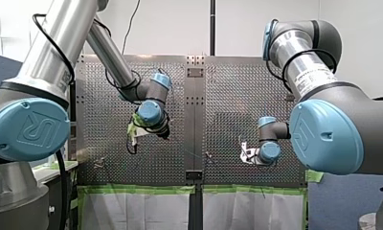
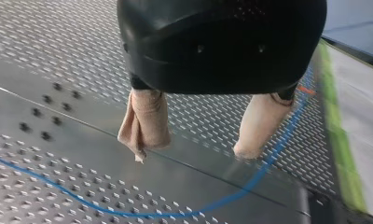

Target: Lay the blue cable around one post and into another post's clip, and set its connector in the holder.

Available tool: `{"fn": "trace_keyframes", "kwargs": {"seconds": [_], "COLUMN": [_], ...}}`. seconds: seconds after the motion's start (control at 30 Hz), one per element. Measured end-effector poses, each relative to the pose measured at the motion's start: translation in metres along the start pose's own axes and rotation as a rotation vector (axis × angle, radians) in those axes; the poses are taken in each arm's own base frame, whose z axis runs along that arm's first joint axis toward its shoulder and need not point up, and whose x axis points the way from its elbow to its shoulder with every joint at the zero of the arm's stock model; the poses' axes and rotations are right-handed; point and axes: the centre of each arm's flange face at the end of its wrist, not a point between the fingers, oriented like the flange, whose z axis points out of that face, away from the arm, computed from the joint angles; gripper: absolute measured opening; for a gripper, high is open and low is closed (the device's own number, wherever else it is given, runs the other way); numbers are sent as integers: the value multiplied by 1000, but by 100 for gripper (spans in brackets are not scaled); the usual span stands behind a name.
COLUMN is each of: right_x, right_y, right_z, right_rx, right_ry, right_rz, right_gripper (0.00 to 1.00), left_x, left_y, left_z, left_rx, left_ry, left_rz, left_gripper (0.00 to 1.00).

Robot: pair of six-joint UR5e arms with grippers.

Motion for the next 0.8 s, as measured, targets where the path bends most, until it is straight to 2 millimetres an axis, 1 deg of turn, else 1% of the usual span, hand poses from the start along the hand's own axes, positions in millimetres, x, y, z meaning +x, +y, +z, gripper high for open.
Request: {"fn": "trace_keyframes", "kwargs": {"seconds": [0.13, 0.23, 0.37, 0.57, 0.8], "right_x": [0, 0, -1, -2, -2], "right_y": [0, 0, 1, 2, 2], "right_z": [0, 0, 0, 1, 1], "right_rx": [0, -1, -1, -3, -3], "right_ry": [1, 1, 0, -2, -1], "right_rz": [0, 1, 1, 2, 3], "right_gripper": [23, 23, 23, 23, 23], "left_x": [-25, -48, -85, -125, -158], "left_y": [-10, -17, -24, -21, -11], "left_z": [0, -1, -2, -11, -28], "left_rx": [41, 53, 53, 20, -41], "left_ry": [-34, -67, -128, -199, -257], "left_rz": [-62, -108, -180, -228, -242], "left_gripper": [100, 100, 100, 100, 100]}}
